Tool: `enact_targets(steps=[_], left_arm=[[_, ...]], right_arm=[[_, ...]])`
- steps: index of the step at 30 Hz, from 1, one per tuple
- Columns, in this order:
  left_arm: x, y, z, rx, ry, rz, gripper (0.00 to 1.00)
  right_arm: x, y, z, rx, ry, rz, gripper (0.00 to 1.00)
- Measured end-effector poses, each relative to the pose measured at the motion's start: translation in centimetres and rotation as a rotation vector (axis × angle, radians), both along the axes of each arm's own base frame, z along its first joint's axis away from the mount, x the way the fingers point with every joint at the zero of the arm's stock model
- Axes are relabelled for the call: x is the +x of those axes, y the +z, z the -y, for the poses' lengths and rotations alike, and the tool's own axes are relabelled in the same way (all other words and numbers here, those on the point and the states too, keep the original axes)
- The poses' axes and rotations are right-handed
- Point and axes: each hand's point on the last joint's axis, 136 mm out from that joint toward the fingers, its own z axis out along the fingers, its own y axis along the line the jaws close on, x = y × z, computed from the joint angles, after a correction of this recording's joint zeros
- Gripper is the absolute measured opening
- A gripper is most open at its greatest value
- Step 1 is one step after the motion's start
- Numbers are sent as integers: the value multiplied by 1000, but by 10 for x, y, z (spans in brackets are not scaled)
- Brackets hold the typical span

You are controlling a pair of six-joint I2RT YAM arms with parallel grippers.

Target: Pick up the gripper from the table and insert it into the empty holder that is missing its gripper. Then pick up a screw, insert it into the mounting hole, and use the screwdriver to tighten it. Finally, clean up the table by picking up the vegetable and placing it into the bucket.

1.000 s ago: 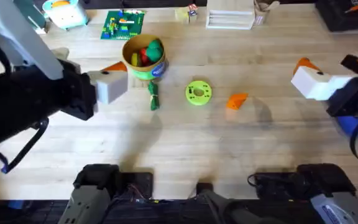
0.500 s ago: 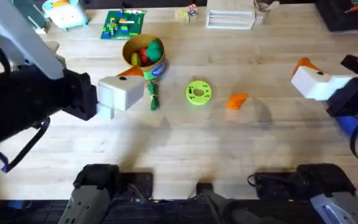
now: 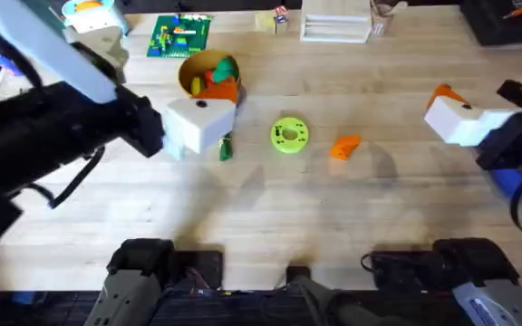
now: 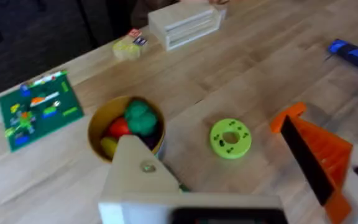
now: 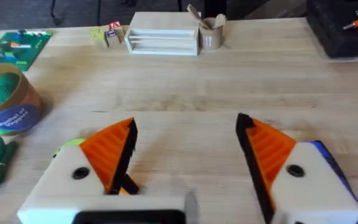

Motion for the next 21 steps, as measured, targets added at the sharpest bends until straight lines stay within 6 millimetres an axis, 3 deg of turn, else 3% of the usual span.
enact_targets(steps=[5,8,14,21], left_arm=[[14,-34,34,-56,-183,93,991],[12,-56,59,-86,-292,135,991],[-19,-87,99,-115,-451,194,991],[-56,-97,108,-138,-475,286,991]], right_arm=[[0,0,0,0,0,0,991],[0,0,0,0,0,0,991],[0,0,0,0,0,0,991],[0,0,0,0,0,0,991]])
